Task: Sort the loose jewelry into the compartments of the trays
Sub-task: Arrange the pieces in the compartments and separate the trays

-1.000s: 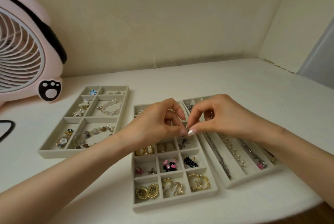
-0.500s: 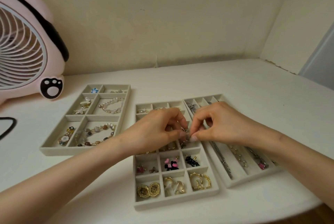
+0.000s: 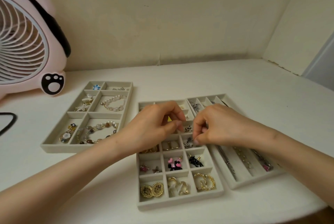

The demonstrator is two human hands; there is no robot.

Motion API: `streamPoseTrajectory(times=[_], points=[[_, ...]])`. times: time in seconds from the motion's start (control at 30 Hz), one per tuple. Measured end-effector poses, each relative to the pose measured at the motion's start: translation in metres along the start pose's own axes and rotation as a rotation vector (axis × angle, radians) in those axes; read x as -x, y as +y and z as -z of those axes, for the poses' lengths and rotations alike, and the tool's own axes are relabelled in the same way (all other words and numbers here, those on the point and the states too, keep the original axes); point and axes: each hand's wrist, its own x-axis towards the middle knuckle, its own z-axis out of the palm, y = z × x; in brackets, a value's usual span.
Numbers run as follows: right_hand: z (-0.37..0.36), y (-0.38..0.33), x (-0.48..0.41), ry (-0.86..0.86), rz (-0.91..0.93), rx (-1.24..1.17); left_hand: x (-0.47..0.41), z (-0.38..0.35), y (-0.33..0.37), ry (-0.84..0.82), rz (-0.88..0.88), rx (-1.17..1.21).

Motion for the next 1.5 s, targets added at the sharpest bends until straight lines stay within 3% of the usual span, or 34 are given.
streamPoseTrajectory(times=[0.27,0.43,0.53,0.8,1.07,1.23,1.5], points=[[0.003,-0.003,0.0,0.006,0.043,0.112,0.001,0.0,-0.001,-0.001,-0.032,0.018],[0.015,0.001,0.013,0.072,0.07,-0.033,0.002,0.002,-0.002,-0.007,-0.059,0.017],[0.011,0.0,0.026,0.025,0.116,-0.105,0.002,0.002,-0.003,-0.017,-0.071,0.012],[-0.008,0.0,0.039,0.088,0.133,0.024,0.003,0.003,0.001,-0.049,-0.07,-0.011],[-0.01,0.001,0.042,0.089,0.128,0.055,0.007,0.002,0.012,-0.164,-0.137,-0.259],[-0.011,0.0,0.042,0.134,0.125,0.067,0.009,-0.004,0.017,-0.154,-0.2,-0.441],[-0.015,0.001,0.047,0.196,0.163,0.056,0.01,-0.007,0.02,-0.16,-0.192,-0.481]])
